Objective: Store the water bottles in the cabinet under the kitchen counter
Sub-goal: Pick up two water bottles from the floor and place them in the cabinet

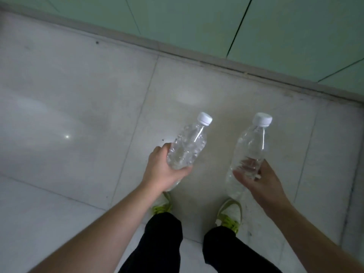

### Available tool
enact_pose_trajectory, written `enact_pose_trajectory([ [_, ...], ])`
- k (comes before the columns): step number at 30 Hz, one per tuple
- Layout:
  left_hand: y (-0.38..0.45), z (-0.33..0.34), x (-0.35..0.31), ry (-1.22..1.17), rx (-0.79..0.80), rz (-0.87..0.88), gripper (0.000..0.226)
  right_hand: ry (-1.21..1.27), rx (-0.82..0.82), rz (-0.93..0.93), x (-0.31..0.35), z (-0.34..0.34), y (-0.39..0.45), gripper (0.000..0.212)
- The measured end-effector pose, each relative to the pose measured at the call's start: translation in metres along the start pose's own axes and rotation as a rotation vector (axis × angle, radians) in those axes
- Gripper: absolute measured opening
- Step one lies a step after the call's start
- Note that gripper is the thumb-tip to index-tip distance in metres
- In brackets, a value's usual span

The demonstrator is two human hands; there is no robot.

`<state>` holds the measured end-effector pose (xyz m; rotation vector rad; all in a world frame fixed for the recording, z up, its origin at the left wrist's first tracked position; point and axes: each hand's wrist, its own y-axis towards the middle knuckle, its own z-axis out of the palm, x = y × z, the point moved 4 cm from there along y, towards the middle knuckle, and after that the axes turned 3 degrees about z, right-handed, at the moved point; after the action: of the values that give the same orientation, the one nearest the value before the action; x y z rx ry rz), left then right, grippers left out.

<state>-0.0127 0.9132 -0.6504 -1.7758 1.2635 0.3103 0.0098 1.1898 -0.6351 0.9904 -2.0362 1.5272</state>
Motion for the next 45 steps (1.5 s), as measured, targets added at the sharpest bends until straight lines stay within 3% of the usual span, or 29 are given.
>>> enact_pose_trajectory([
  [7,-0.135,-0.141,-0.126,-0.197,0.063,-0.012,0.052,0.067,0.128,-0.052,0.141,-0.037,-0.148,0.035],
  [14,-0.276,-0.251,-0.244,-0.479,0.032,-0.01,0.045,0.199,0.223,-0.163,0.276,-0.094,-0.291,0.044],
  [17,-0.33,-0.277,-0.278,-0.573,0.003,-0.003,0.044,0.156,0.275,-0.226,0.318,-0.118,-0.349,0.06],
  [22,-0.386,-0.302,-0.306,-0.667,-0.073,0.009,0.059,0.102,0.292,-0.329,0.362,-0.138,-0.406,0.037],
  [25,-0.404,-0.307,-0.311,-0.741,-0.081,-0.001,0.064,0.101,0.34,-0.332,0.373,-0.135,-0.418,0.037],
  [31,-0.426,-0.338,-0.303,-0.928,-0.115,-0.041,0.056,0.021,0.477,-0.332,0.402,-0.093,-0.425,0.061],
  [33,-0.431,-0.357,-0.288,-0.957,-0.139,-0.026,0.06,-0.062,0.498,-0.368,0.416,-0.07,-0.434,0.058],
  [37,-0.446,-0.404,-0.245,-0.986,-0.205,0.039,0.074,-0.191,0.524,-0.433,0.442,-0.008,-0.456,0.049],
  [41,-0.474,-0.452,-0.187,-1.026,-0.316,0.037,0.058,-0.289,0.497,-0.508,0.466,0.074,-0.48,0.05],
  [45,-0.497,-0.5,-0.124,-0.888,-0.469,-0.012,0.06,-0.339,0.436,-0.521,0.483,0.156,-0.493,0.053],
])
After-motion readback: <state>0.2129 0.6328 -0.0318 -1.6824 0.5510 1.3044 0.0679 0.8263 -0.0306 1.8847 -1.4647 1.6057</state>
